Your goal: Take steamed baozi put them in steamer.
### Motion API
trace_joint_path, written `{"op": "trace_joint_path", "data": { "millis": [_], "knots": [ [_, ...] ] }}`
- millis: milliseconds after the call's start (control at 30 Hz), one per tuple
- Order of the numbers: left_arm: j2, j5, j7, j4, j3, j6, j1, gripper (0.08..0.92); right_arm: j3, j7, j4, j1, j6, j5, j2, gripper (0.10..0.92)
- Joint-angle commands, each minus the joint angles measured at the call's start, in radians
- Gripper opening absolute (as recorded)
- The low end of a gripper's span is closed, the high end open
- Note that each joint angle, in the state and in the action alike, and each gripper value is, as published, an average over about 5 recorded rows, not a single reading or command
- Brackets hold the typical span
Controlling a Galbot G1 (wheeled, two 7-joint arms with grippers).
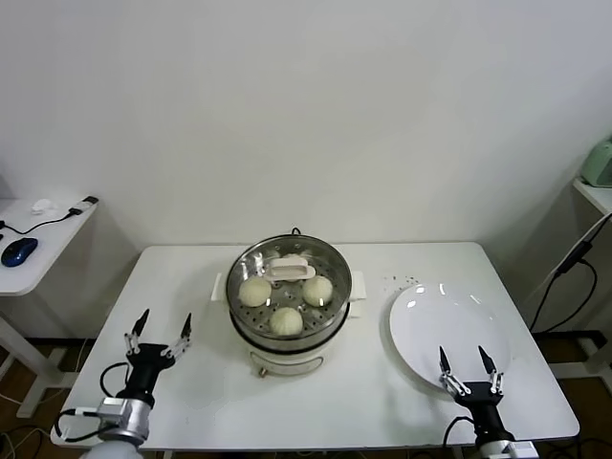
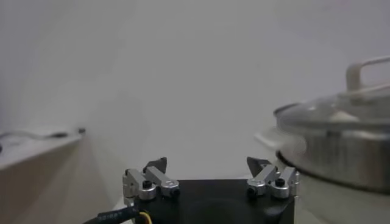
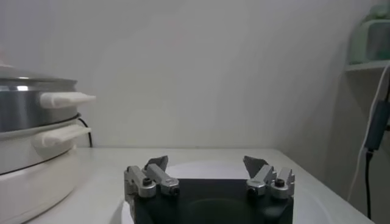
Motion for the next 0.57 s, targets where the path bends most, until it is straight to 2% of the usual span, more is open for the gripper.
{"op": "trace_joint_path", "data": {
  "millis": [33,567],
  "knots": [
    [0.028,-0.119,0.014,0.143,-0.031,-0.103,0.018,0.823,-0.002,0.0,0.006,-0.002,-0.002,-0.006,0.002,0.823],
    [0.001,-0.098,0.013,0.114,0.007,-0.114,0.027,0.823,-0.009,-0.001,0.001,-0.007,0.004,-0.004,0.006,0.823]
  ]
}}
